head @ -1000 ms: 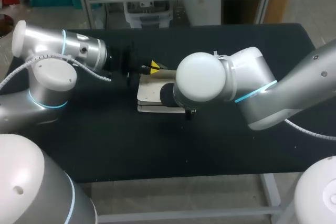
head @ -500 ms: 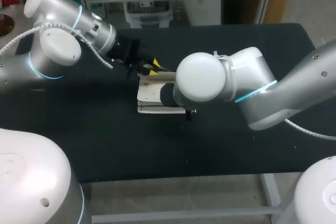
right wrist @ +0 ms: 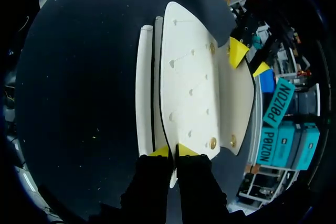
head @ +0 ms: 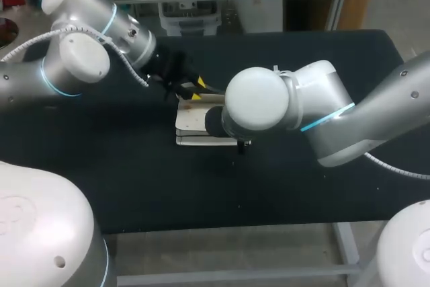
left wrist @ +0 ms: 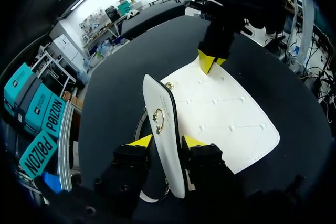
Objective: Pick up the bag, open it, inspect its contents, close it, and place it on the opposite side
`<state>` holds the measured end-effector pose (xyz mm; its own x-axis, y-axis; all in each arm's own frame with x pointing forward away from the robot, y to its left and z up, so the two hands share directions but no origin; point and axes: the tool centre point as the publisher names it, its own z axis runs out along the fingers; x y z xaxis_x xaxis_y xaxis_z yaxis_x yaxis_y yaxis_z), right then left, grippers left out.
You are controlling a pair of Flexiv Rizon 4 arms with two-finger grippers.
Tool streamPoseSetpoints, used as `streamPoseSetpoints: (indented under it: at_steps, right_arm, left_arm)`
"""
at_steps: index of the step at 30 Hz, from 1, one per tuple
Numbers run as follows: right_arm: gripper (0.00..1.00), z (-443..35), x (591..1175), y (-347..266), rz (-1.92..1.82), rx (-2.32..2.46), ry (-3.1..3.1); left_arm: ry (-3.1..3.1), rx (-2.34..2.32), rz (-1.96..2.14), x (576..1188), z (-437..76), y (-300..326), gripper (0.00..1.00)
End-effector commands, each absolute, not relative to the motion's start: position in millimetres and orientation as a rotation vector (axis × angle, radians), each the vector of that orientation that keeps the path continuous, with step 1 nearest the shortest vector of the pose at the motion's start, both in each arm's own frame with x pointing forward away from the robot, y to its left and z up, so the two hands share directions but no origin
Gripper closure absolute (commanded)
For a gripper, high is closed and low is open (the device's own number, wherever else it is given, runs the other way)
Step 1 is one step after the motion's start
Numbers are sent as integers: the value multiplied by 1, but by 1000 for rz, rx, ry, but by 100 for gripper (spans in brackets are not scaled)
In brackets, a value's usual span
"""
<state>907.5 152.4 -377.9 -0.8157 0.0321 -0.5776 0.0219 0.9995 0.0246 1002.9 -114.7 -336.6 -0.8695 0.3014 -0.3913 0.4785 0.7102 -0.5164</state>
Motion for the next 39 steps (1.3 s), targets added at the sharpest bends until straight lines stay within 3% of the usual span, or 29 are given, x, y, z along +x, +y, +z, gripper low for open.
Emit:
streamPoseSetpoints:
  at_steps: [1, 18, 22, 24, 25, 39]
  right_arm:
    - [100, -380, 907, 153, 22, 39, 2521]
    - [100, -380, 907, 153, 22, 39, 2521]
    - [100, -380, 907, 153, 22, 39, 2521]
    - [100, -380, 907, 153, 22, 39, 2521]
    - [100, -380, 907, 153, 22, 39, 2521]
    - [100, -380, 907, 153, 22, 39, 2521]
  left_arm:
    - [2635, 595, -872, 997, -344, -120, 62]
    - [2714, 509, -864, 1020, -356, -129, 72]
    - [2732, 483, -865, 1025, -358, -129, 80]
    - [2736, 476, -865, 1027, -358, -128, 99]
    - [2740, 470, -868, 1028, -358, -127, 100]
    - [2795, 438, -968, 1036, -353, -123, 100]
